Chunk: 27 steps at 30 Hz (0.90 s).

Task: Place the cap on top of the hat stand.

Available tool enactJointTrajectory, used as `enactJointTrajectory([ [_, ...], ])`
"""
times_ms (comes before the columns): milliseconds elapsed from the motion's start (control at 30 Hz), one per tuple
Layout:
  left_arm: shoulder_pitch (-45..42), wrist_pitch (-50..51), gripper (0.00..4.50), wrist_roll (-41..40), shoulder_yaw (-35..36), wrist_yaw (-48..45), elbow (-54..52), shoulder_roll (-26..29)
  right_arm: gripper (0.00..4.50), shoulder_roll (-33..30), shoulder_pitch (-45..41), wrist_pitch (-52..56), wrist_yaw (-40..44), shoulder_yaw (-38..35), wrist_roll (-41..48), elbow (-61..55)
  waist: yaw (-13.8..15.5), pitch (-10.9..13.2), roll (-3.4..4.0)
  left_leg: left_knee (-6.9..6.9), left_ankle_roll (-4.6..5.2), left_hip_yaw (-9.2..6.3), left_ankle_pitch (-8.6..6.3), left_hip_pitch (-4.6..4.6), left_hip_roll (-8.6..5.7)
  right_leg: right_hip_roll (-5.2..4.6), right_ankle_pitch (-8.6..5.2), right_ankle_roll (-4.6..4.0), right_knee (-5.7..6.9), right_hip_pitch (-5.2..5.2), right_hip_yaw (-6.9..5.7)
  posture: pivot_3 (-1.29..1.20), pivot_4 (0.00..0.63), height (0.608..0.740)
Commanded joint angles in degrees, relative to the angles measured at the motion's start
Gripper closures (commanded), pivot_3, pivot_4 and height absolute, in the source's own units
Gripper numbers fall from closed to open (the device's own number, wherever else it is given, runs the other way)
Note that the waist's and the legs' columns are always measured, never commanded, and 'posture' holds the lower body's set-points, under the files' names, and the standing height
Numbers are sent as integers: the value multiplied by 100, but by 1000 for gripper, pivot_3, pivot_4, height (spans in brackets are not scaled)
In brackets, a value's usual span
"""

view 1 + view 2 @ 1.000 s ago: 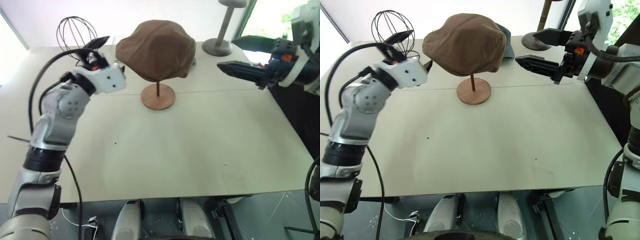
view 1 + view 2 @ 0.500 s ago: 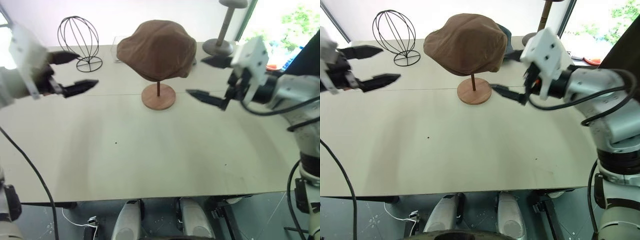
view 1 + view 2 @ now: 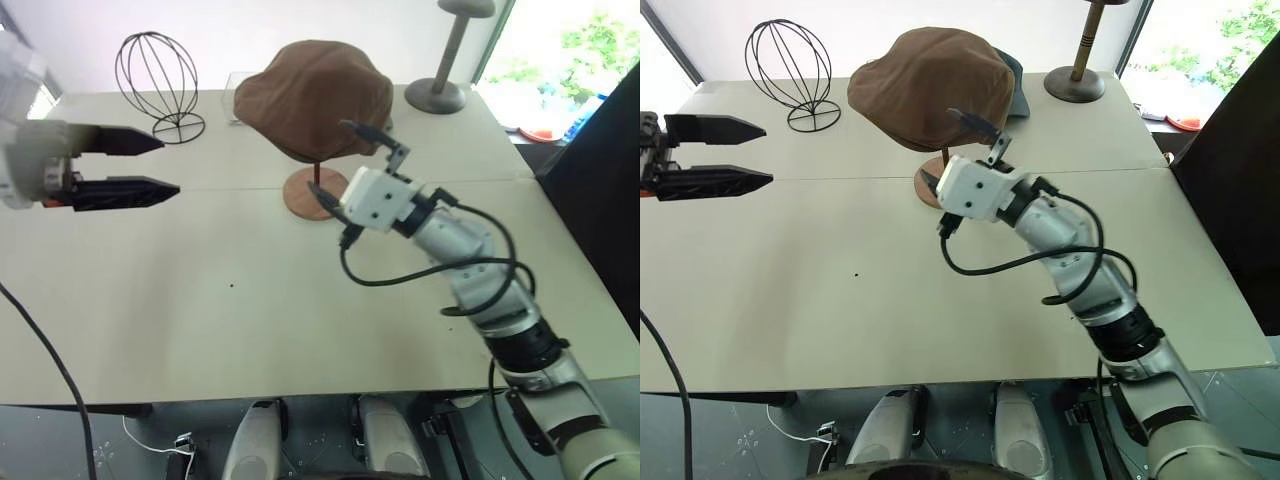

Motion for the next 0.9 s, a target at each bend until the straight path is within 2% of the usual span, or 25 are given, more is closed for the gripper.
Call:
enactJointTrajectory([
  [33,-376,-106,42,21,-102,32,94,71,0,323,-233,-508,-534,238,-840,262,-2,-1,-1,-1,0,-1,0,0,0,1,0,1,0,0,0,0,150,740],
  [100,-526,-89,42,11,-188,49,138,43,0,506,-340,-701,-807,385,-1276,551,-8,-1,-2,-1,0,-2,0,0,1,4,0,1,2,-1,0,0,150,740],
  [333,-706,-93,42,9,-328,26,237,31,0,994,-638,-958,-1453,422,-1997,1429,-26,-2,-6,-3,0,-4,0,0,3,7,1,2,4,-2,1,0,150,740],
  [567,-780,-198,42,87,-411,19,311,2,0,1316,-939,-910,-1891,346,-2399,2077,-112,-2,-7,-4,0,-7,0,0,4,8,1,2,6,-3,1,0,150,740],
  [667,-826,-211,0,99,-425,28,341,-11,861,1389,-1092,-893,-2061,273,-2470,2374,-139,-2,-7,-5,0,-7,0,0,4,9,4,8,7,-3,1,0,150,740],
  [867,-864,-228,0,107,-435,50,367,-43,4052,1378,-1174,-1003,-2224,243,-2549,2494,-140,-2,-7,-8,0,-8,0,0,8,13,6,11,8,-5,1,0,150,740],
  [900,-864,-232,0,108,-433,49,370,-44,4449,1367,-1176,-1009,-2234,237,-2556,2480,-140,-2,-7,-8,0,-8,0,1,9,15,6,11,8,-5,1,0,150,740],
])
